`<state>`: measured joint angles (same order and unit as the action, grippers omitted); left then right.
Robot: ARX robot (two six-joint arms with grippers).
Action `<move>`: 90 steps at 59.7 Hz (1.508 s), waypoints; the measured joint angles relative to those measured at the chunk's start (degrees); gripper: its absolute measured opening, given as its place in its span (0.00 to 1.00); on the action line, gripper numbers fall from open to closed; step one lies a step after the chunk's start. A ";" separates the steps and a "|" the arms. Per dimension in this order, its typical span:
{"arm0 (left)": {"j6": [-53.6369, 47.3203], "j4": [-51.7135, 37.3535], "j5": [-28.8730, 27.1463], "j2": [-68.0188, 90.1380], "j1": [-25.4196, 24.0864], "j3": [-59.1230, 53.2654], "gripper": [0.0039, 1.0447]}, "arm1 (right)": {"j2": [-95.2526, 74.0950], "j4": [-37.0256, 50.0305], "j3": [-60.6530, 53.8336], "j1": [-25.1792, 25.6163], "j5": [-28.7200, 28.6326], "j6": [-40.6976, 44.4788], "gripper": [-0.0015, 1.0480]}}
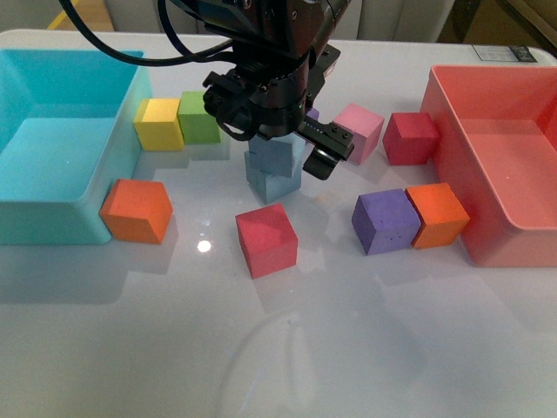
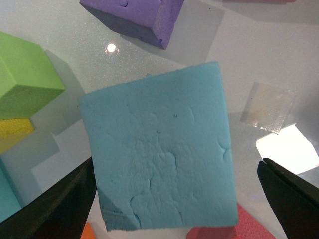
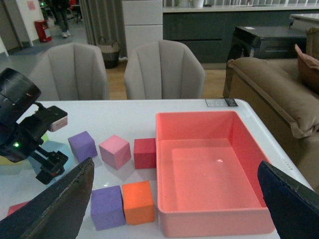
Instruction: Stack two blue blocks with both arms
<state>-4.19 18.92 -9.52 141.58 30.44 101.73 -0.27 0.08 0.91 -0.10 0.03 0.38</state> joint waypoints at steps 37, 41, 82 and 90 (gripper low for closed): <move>3.39 -16.72 1.14 -29.11 -4.68 -30.58 0.92 | 0.00 0.00 0.00 0.00 0.00 -0.02 0.91; 4.09 -17.79 0.79 -32.59 -5.90 -34.07 0.92 | 0.00 0.00 0.00 0.00 0.00 -0.02 0.91; 4.85 -85.29 -1.66 -56.70 -19.02 -83.54 0.06 | 0.00 0.00 0.00 0.00 0.00 -0.02 0.91; 4.74 -84.39 0.72 -62.42 -21.07 -88.80 0.01 | 0.00 0.00 0.00 0.00 0.04 -0.02 0.91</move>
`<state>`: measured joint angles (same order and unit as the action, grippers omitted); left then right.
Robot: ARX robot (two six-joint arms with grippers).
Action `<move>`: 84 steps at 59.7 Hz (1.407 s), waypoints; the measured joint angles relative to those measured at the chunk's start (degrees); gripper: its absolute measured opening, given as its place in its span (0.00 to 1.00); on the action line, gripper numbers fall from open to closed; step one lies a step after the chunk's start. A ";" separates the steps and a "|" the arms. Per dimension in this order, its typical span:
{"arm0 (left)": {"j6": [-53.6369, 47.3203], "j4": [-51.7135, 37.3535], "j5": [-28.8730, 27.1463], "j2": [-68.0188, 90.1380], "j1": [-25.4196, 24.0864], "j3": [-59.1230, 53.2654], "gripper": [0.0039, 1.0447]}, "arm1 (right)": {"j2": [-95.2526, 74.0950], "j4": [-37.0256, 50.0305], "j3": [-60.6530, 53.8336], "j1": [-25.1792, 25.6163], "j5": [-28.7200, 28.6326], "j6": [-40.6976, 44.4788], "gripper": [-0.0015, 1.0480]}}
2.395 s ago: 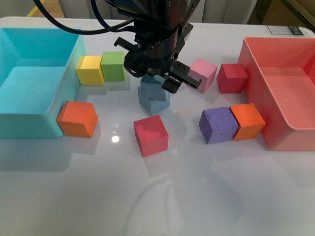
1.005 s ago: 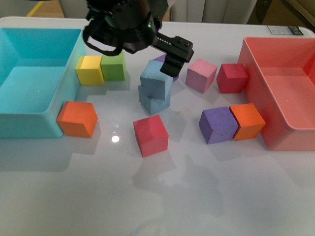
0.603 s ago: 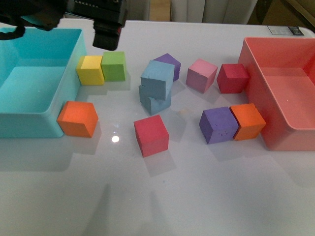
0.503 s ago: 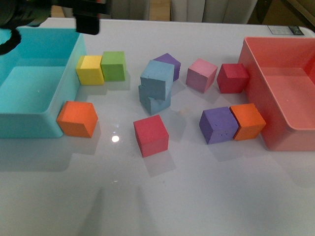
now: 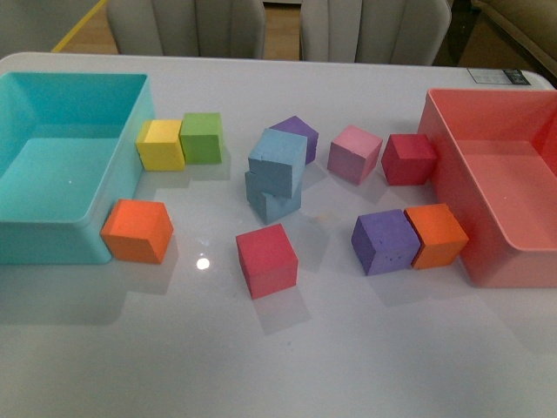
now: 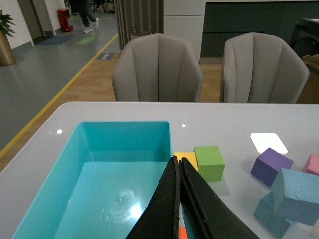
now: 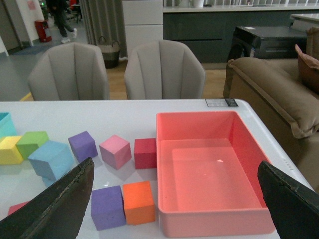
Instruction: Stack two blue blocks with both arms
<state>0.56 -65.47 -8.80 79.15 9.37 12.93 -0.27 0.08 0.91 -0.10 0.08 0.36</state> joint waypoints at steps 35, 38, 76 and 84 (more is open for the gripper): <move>-0.13 18.64 8.68 -29.51 -9.09 -10.71 0.01 | 0.00 0.00 0.00 0.00 -0.04 0.02 0.91; -0.13 20.57 8.83 -31.87 -9.07 -11.10 0.01 | 0.00 0.00 0.00 0.00 -0.04 0.00 0.91; -0.15 44.61 8.81 -58.29 -9.11 -12.07 0.01 | 0.00 0.00 0.00 0.00 -0.02 0.02 0.91; -0.13 49.03 8.81 -62.77 -9.11 -12.07 0.01 | 0.00 0.00 0.00 0.00 -0.02 0.02 0.91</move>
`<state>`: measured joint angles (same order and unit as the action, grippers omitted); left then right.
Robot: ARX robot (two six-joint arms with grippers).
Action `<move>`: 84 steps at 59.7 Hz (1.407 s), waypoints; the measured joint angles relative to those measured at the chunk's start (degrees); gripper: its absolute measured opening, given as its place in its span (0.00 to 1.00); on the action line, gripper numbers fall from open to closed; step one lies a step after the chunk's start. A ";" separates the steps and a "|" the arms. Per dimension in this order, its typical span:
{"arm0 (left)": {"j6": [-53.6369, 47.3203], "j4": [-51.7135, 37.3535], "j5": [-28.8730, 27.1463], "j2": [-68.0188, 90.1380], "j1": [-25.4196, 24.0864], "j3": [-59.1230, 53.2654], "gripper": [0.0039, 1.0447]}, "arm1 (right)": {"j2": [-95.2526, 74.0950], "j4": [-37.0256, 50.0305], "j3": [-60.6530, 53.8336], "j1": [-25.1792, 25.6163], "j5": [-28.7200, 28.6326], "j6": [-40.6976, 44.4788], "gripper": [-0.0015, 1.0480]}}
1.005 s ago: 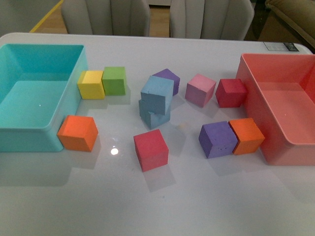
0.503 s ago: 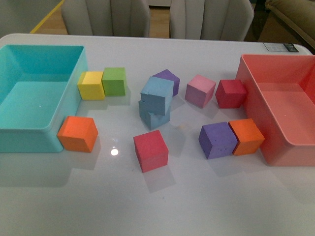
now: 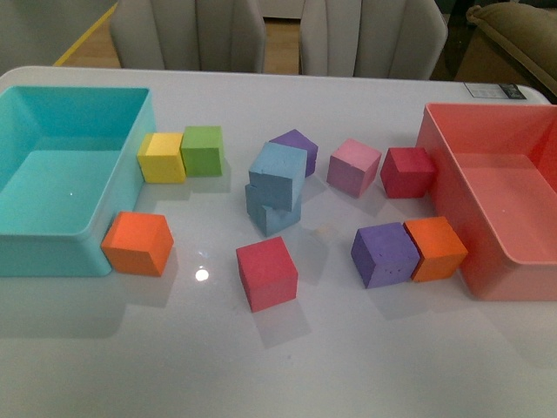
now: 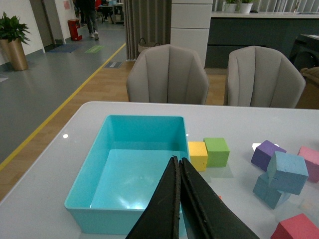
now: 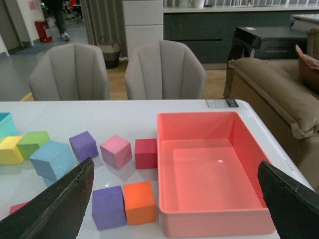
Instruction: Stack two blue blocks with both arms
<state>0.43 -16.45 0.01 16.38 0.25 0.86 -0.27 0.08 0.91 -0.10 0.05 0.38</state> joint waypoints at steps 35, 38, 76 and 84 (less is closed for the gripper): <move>-0.09 16.24 0.00 -15.98 0.00 0.00 0.01 | 0.00 0.00 0.00 0.00 -0.02 0.00 0.91; -0.09 16.26 0.00 -16.02 0.00 0.00 0.01 | 0.00 0.00 0.00 0.00 -0.02 0.00 0.91; -0.09 16.31 0.00 -16.02 0.00 0.00 0.30 | 0.00 0.00 0.00 0.00 0.00 0.00 0.91; -0.09 16.33 0.00 -16.02 0.00 0.00 0.56 | 0.00 0.00 0.00 0.00 0.00 0.00 0.91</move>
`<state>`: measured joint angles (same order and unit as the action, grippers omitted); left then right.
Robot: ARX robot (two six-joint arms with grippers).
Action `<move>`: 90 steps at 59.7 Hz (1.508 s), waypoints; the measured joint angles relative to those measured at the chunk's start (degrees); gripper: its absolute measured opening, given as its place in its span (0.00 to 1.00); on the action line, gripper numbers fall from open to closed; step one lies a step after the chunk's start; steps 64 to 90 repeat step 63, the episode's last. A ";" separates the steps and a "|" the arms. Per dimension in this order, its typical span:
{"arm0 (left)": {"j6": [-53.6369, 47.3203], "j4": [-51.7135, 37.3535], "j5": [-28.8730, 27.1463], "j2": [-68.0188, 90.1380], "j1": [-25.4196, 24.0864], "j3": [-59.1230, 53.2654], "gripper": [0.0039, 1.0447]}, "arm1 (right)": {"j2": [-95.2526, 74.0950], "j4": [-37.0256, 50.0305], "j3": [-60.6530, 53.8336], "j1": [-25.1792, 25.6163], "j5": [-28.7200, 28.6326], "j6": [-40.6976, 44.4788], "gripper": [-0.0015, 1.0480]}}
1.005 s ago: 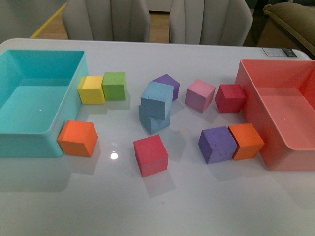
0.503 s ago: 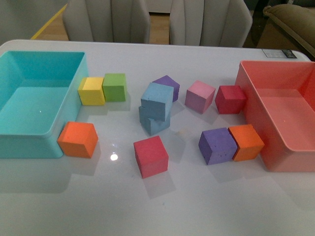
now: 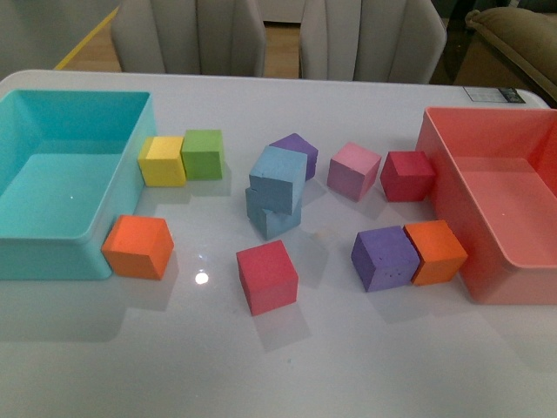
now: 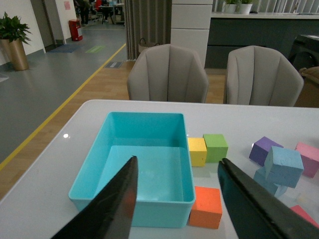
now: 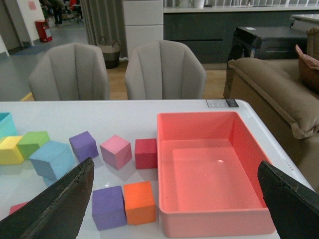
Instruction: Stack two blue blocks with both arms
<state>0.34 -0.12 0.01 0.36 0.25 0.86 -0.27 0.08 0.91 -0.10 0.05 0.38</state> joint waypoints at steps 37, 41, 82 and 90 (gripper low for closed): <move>-0.11 0.00 0.00 0.00 0.00 0.00 0.92 | 0.00 0.00 0.00 0.00 0.00 0.00 0.91; -0.09 0.00 0.00 0.00 0.00 0.00 0.92 | 0.00 0.00 0.00 0.00 0.00 -0.02 0.91; -0.09 0.00 0.00 0.00 0.00 0.00 0.92 | 0.00 0.00 0.00 0.00 0.00 0.00 0.91; -0.09 0.00 0.00 0.00 0.00 0.00 0.92 | 0.00 0.00 0.00 0.00 0.00 0.00 0.91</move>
